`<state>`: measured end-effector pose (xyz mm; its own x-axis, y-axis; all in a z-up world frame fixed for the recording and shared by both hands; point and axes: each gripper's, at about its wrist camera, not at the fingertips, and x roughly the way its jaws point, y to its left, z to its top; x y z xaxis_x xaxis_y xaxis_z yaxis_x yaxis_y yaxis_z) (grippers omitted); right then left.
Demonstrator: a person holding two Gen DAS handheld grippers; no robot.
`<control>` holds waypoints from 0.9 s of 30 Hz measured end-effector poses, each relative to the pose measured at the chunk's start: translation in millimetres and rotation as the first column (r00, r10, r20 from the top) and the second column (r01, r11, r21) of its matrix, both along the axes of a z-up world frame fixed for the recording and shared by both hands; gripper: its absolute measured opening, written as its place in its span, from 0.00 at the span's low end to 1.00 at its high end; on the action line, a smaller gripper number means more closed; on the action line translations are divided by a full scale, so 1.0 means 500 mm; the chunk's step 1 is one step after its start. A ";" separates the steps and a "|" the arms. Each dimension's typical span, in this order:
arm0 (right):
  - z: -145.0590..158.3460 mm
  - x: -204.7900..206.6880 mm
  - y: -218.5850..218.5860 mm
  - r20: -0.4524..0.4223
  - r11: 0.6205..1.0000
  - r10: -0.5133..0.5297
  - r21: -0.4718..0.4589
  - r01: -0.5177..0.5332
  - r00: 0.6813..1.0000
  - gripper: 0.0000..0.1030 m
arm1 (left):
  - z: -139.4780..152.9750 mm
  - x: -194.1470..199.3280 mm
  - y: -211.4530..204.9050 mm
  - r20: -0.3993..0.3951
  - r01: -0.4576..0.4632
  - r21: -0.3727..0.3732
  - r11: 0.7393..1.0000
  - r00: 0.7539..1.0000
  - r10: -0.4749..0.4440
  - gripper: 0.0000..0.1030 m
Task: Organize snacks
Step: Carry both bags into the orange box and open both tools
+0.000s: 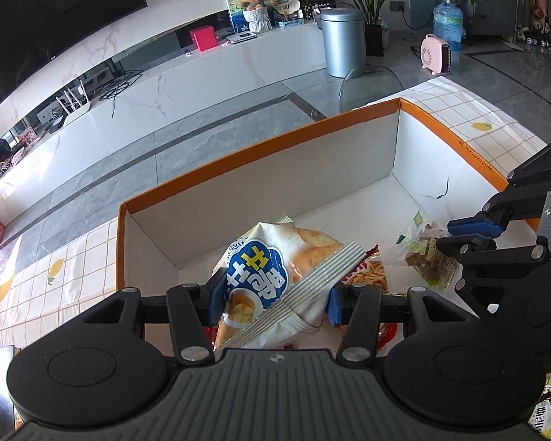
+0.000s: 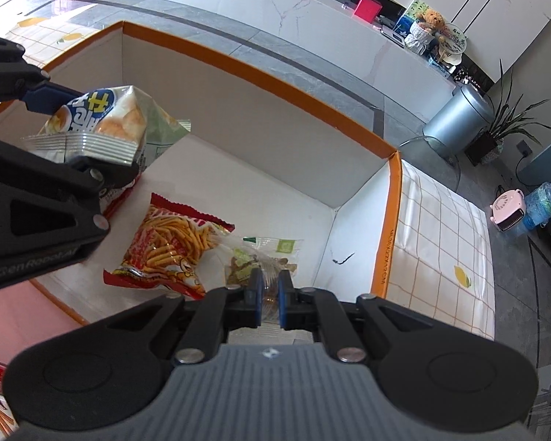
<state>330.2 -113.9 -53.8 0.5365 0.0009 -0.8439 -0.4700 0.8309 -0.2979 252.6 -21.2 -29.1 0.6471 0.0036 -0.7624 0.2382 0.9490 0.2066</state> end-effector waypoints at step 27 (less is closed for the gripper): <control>-0.028 0.032 0.008 -0.056 0.996 0.013 -0.087 -0.018 0.998 0.35 | -0.025 0.013 -0.008 -0.081 0.029 0.017 0.999 0.996 -0.027 0.82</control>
